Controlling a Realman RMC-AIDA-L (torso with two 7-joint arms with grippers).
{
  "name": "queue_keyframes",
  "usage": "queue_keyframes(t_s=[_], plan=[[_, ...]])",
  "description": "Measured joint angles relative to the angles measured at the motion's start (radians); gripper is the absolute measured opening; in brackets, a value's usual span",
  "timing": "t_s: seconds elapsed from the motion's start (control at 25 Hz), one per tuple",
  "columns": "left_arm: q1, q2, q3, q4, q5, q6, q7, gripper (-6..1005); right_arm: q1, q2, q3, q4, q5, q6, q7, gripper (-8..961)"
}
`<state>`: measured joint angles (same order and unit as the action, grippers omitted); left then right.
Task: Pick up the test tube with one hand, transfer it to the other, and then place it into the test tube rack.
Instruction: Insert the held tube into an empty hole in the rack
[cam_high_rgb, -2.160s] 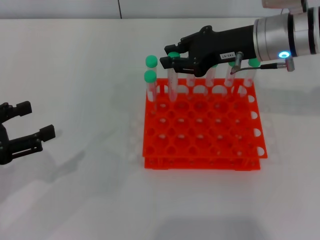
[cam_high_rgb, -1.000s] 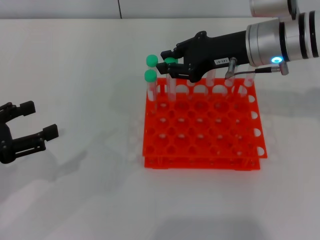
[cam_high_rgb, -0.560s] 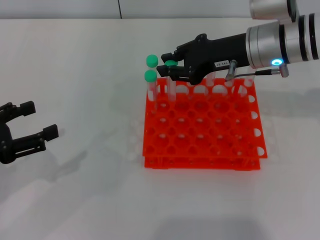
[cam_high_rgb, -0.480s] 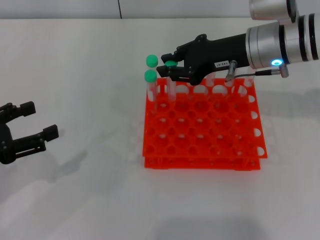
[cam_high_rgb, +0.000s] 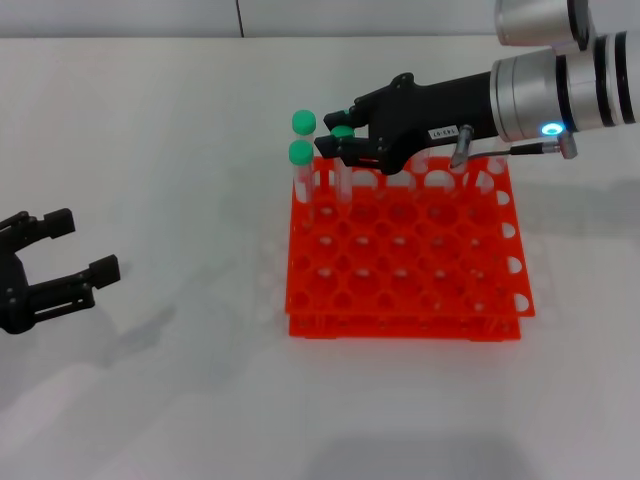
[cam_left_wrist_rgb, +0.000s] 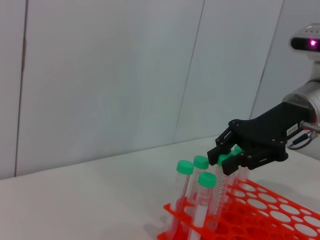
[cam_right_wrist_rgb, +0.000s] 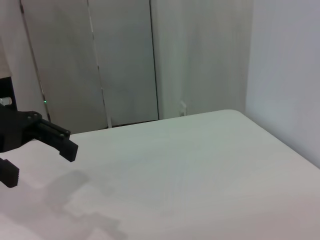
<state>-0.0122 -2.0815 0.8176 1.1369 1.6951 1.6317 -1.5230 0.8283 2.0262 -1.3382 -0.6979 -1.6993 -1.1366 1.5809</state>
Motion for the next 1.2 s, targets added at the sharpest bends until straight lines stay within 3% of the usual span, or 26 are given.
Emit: queue_keyframes(t_s=[0.76,0.92,1.2], plan=[[0.001,0.0,0.001,0.0,0.0,0.004,0.0,880,-0.002,-0.003,-0.004,-0.007,0.0,-0.026,0.005,338],[0.009,0.0,0.0,0.0,0.0,0.005,0.0,880,-0.007,-0.006,0.0,-0.022,0.017,-0.053,0.008,431],[0.009,0.0,0.0,0.001,-0.008,0.007,0.0,880,-0.141,-0.019,0.058,-0.221,0.023,-0.18,0.052,455]])
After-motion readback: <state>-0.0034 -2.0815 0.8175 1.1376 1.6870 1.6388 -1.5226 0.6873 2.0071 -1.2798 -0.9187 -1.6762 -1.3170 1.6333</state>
